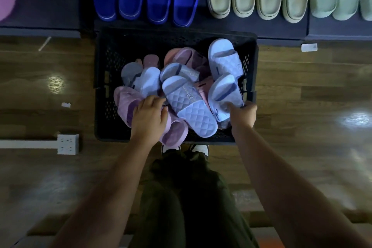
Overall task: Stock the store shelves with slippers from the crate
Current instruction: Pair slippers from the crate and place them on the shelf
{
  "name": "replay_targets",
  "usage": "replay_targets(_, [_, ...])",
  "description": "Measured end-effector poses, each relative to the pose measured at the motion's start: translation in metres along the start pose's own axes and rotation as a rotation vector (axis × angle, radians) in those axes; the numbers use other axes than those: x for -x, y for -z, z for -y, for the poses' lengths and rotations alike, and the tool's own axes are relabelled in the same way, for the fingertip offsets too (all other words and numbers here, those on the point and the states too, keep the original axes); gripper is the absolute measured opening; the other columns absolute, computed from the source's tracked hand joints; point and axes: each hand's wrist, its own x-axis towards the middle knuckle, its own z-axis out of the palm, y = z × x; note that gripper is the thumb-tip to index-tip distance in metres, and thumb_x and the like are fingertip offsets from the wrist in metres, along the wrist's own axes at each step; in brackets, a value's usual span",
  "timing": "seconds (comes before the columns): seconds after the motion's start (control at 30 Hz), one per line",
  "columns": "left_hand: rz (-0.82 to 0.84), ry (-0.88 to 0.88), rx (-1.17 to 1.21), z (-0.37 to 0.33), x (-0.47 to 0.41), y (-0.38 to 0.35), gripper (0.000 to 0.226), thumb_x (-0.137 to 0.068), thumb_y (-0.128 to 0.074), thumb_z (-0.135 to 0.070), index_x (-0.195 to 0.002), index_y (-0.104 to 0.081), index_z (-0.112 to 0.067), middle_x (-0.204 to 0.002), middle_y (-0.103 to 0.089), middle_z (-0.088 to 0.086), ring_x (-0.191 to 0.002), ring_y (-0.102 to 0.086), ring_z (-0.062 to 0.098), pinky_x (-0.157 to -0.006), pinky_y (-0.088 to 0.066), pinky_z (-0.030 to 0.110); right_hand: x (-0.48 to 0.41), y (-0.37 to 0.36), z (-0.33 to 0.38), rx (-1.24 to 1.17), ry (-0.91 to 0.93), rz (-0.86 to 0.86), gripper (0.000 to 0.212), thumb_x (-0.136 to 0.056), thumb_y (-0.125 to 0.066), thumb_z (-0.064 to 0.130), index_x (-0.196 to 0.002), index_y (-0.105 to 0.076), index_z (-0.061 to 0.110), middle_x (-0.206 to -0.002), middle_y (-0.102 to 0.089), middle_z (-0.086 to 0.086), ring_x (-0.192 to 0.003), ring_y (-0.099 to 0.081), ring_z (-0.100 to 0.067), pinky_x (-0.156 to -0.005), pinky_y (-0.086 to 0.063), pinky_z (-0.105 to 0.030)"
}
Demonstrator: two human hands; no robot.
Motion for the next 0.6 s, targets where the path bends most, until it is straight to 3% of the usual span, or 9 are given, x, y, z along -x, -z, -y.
replay_targets(0.17, [0.004, -0.022, 0.029, -0.004, -0.004, 0.001, 0.024, -0.09, -0.056, -0.019, -0.109, -0.063, -0.008, -0.107, -0.062, 0.012, -0.093, -0.061, 0.035, -0.08, -0.05, 0.047, -0.007, -0.003, 0.005, -0.126, -0.184, 0.036, 0.05, -0.069, -0.079, 0.017, -0.113, -0.057, 0.003, -0.101, -0.065, -0.009, -0.091, -0.064, -0.027, -0.065, -0.048, -0.028])
replay_targets(0.27, [0.015, -0.036, 0.033, -0.007, -0.004, 0.007, 0.023, -0.09, -0.056, -0.019, -0.11, -0.063, -0.008, -0.109, -0.062, 0.011, -0.094, -0.061, 0.033, -0.081, -0.05, 0.047, -0.004, 0.0, 0.003, -0.169, -0.228, 0.061, 0.038, -0.073, -0.076, 0.011, -0.107, -0.063, 0.004, -0.097, -0.068, -0.009, -0.078, -0.062, -0.023, -0.053, -0.05, -0.025])
replay_targets(0.3, [0.022, -0.036, 0.031, -0.007, -0.003, 0.01, 0.024, -0.09, -0.055, -0.02, -0.11, -0.063, -0.009, -0.109, -0.062, 0.01, -0.094, -0.061, 0.032, -0.081, -0.05, 0.046, 0.0, 0.002, 0.002, -0.195, -0.212, 0.068, 0.036, -0.074, -0.076, 0.012, -0.106, -0.062, 0.003, -0.097, -0.068, -0.01, -0.078, -0.062, -0.023, -0.053, -0.053, -0.027])
replay_targets(0.4, [0.041, -0.029, 0.013, -0.007, -0.001, 0.021, 0.028, -0.091, -0.048, -0.026, -0.111, -0.063, -0.013, -0.11, -0.062, 0.007, -0.097, -0.061, 0.028, -0.084, -0.048, 0.044, 0.017, 0.009, 0.003, -0.348, -0.146, 0.139, 0.049, -0.071, -0.076, 0.008, -0.115, -0.054, 0.003, -0.105, -0.068, -0.013, -0.094, -0.068, -0.027, -0.077, -0.059, -0.041])
replay_targets(0.5, [0.049, -0.041, 0.025, -0.012, 0.003, 0.038, 0.039, -0.09, -0.038, -0.032, -0.11, -0.063, -0.011, -0.108, -0.062, 0.008, -0.096, -0.061, 0.029, -0.084, -0.049, 0.045, 0.047, 0.013, 0.017, -0.385, -0.02, 0.222, 0.054, -0.074, -0.074, 0.001, -0.116, -0.041, 0.011, -0.107, -0.064, -0.009, -0.094, -0.066, -0.025, -0.076, -0.059, -0.046])
replay_targets(0.57, [0.032, -0.042, 0.024, -0.014, 0.005, 0.049, 0.039, -0.089, -0.039, -0.03, -0.109, -0.064, -0.008, -0.108, -0.063, 0.012, -0.095, -0.061, 0.032, -0.083, -0.05, 0.045, 0.067, 0.011, 0.029, -0.31, 0.117, 0.269, 0.059, -0.071, -0.076, 0.004, -0.117, -0.041, 0.016, -0.105, -0.065, -0.007, -0.094, -0.066, -0.023, -0.08, -0.058, -0.041])
replay_targets(0.6, [0.026, -0.037, 0.014, -0.014, 0.006, 0.054, 0.038, -0.089, -0.039, -0.03, -0.109, -0.063, -0.008, -0.108, -0.062, 0.012, -0.095, -0.061, 0.033, -0.082, -0.05, 0.044, 0.076, 0.009, 0.035, -0.247, 0.181, 0.281, 0.06, -0.072, -0.077, 0.007, -0.12, -0.042, 0.017, -0.104, -0.066, -0.005, -0.091, -0.066, -0.019, -0.078, -0.057, -0.031])
